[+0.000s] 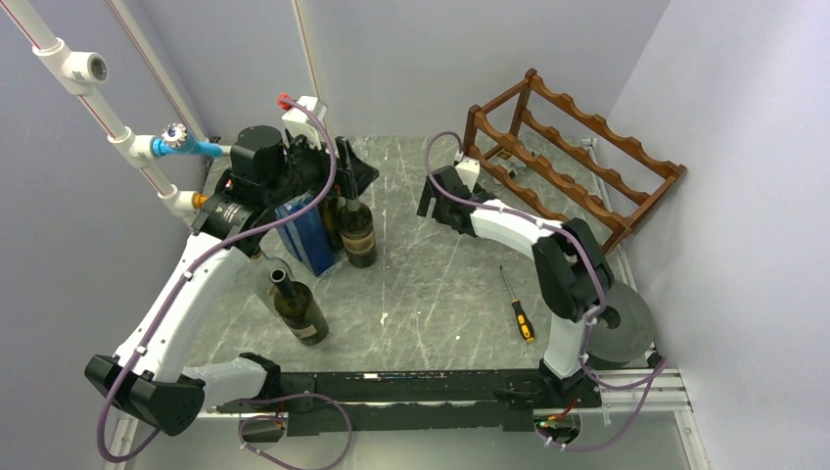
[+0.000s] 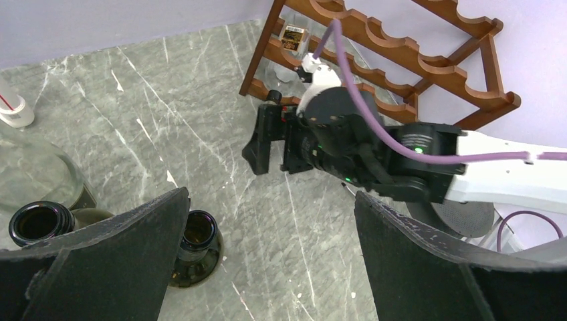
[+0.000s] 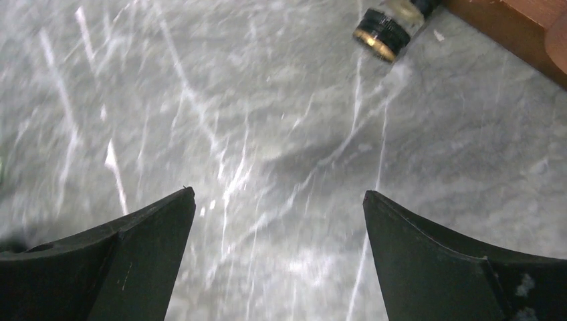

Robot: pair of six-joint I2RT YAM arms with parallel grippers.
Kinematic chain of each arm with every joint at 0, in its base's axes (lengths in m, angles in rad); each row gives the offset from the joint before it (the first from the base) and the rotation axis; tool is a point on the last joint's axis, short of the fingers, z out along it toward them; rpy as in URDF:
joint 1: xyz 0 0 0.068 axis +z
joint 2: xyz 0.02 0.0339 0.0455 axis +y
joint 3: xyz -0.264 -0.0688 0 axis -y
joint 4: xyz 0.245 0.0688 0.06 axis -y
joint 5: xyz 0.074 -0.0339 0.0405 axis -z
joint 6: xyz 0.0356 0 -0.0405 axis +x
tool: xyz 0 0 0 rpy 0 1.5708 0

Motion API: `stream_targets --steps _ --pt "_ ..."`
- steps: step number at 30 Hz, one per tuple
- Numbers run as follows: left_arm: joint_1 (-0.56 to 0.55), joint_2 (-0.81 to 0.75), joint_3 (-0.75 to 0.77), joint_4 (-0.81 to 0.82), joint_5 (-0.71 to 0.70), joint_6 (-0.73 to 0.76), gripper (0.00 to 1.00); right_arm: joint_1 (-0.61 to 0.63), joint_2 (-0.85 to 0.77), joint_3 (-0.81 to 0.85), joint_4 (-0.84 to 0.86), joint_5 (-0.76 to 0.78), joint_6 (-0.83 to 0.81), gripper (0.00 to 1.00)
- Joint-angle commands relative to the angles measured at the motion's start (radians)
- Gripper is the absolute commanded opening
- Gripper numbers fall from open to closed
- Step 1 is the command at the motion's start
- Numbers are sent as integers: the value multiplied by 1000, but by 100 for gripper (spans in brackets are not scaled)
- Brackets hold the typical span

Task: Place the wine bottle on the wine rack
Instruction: Adjust the wine bottle in the wine rack.

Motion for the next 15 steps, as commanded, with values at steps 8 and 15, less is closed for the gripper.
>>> stream_targets --steps 8,15 --pt "3 1 27 39 1 7 99 10 -444 -51 -63 -9 -537 99" --pt "-13 1 23 39 -21 24 99 -162 -483 157 -265 81 -731 99"
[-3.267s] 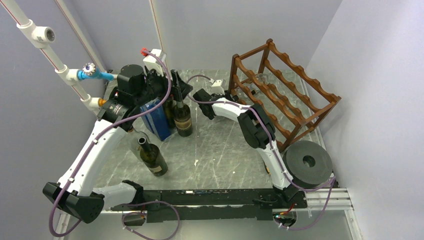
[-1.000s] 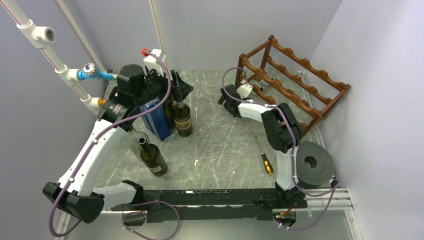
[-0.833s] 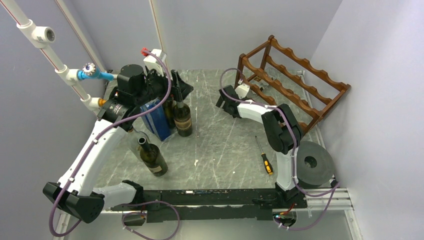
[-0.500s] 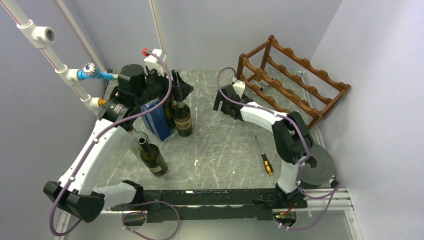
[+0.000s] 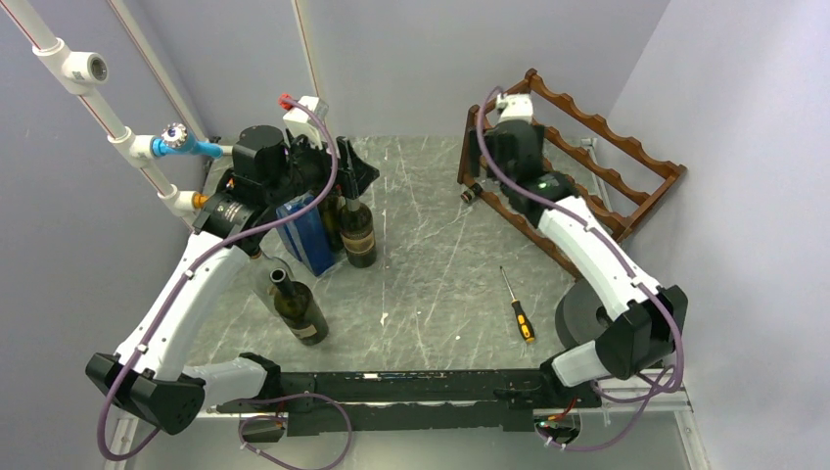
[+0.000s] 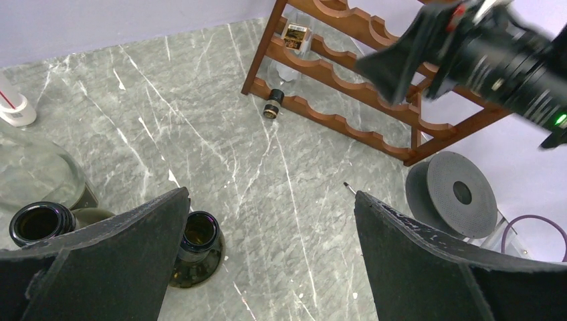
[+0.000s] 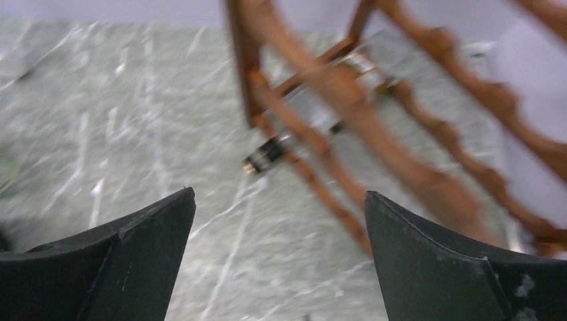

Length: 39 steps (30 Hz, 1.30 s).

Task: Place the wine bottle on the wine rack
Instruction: Adjust the wine rack at the center of the board.

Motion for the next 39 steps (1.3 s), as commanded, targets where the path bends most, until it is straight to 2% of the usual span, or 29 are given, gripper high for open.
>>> stream_targets --steps 1,6,10,13,15,16,19,23,26,29,34,37,39 --pt "-15 -5 24 37 -21 24 99 -110 -7 127 -150 63 -164 99" --pt "-32 0 25 32 -35 32 99 -204 2 163 -239 55 -195 99" --pt "-39 9 28 29 -33 34 99 -277 20 161 -265 -27 -206 99" --pt "-40 10 27 30 -29 33 99 -316 41 134 -250 -150 -252 99" --pt "-44 10 29 26 -33 35 99 -326 47 103 -216 -260 -307 94" --pt "-46 9 30 25 -35 37 99 -327 49 89 -190 -294 -331 91" --pt "-49 7 31 25 -38 39 99 -327 77 106 -182 -395 -362 70" --pt "-49 15 32 23 -33 37 99 -327 121 140 -200 -425 -410 44" --pt "-49 25 33 23 -26 33 99 -326 121 141 -195 -475 -456 27" --pt "-49 35 41 14 -22 33 99 -317 95 105 -149 -528 -537 19" --pt "-49 37 41 13 -27 35 99 -272 96 90 -120 -476 -685 1" --pt "-49 38 36 22 -12 28 99 -266 96 79 -128 -500 -746 0" --pt "-49 39 37 21 -8 27 99 -265 75 34 -125 -584 -841 0"
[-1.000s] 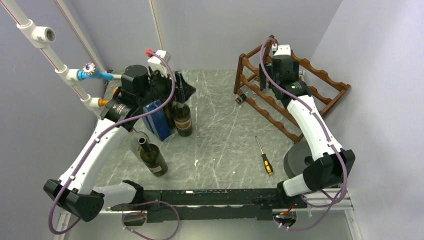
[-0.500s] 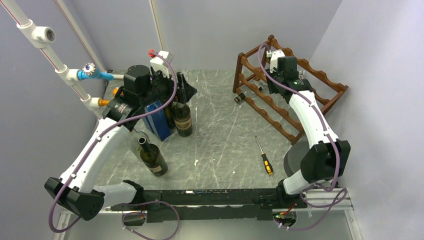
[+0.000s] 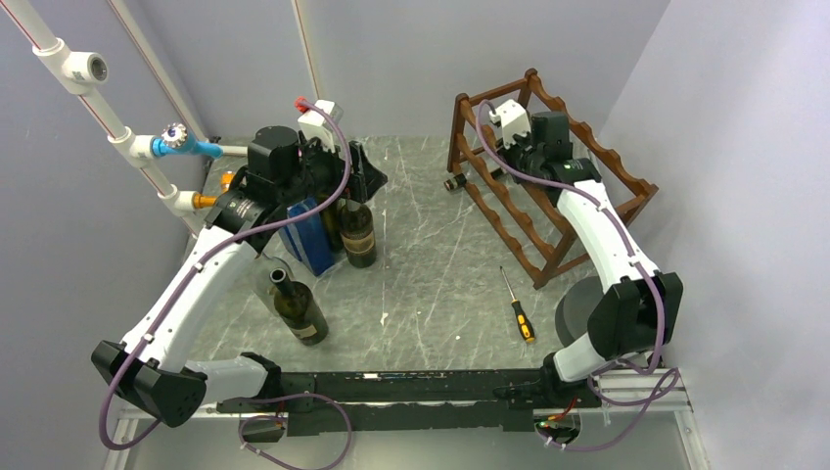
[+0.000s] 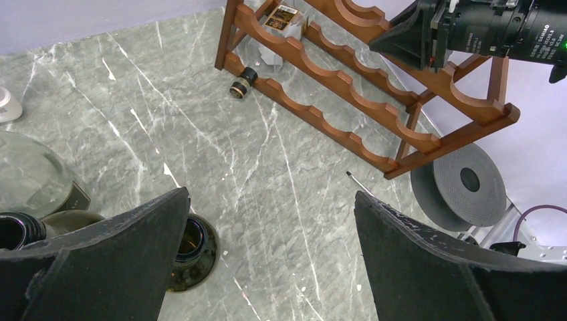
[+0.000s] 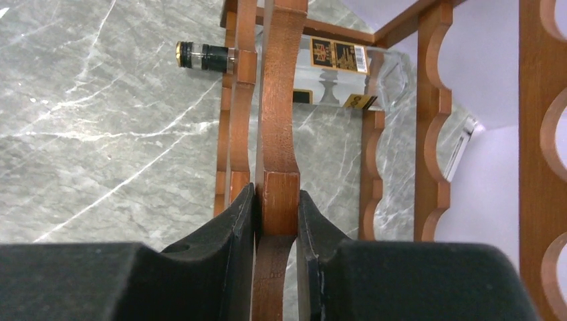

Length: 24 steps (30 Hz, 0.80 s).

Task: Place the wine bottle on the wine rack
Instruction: Adjust the wine rack at the center of the board.

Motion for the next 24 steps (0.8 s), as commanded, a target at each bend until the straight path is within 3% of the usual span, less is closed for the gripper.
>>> stream_targets --steps 1,11,16,19,24 --pt "-5 1 35 30 11 4 99 22 -29 -92 26 -120 -286 0" --pt "-8 8 35 24 1 9 99 22 -100 -230 71 -264 -415 0" --pt "-11 -6 39 20 -11 14 99 23 -93 -214 97 -166 -356 0" --pt "-12 -15 32 33 8 7 99 24 -106 -202 134 -91 -258 41" --pt "-14 -30 43 23 5 20 99 26 -185 -237 261 19 -56 69"
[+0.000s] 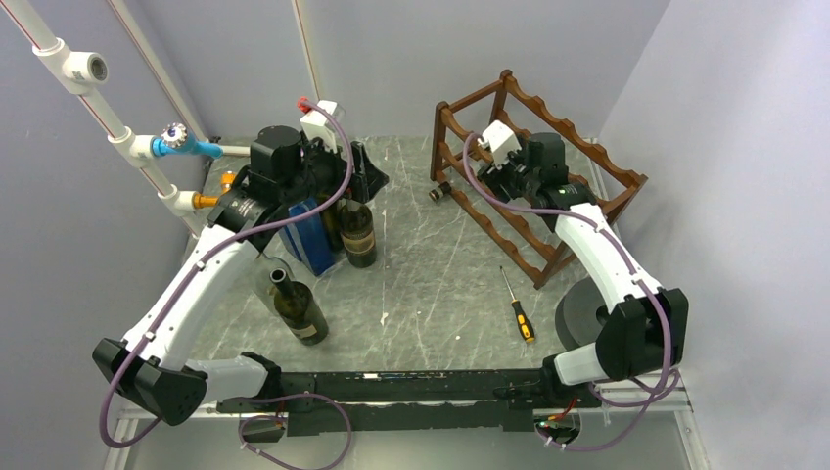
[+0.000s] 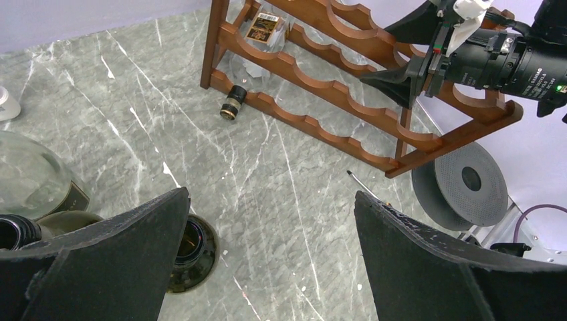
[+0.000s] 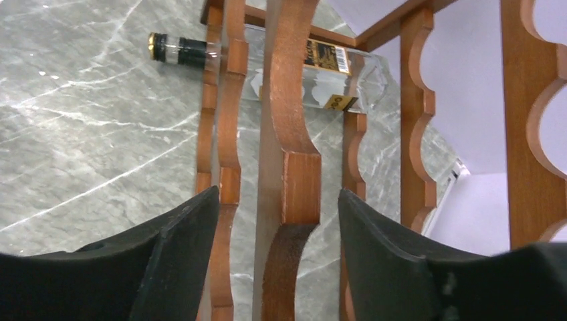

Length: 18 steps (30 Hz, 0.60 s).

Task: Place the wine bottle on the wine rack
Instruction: Adjust the wine rack at the center of the board.

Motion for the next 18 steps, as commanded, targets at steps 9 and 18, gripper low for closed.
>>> stream_targets --steps 9,18 --pt "-7 -114 24 60 49 40 99 98 -167 16 74 162 379 100" --pt "-7 -139 4 59 -62 84 99 145 -217 87 41 17 719 100"
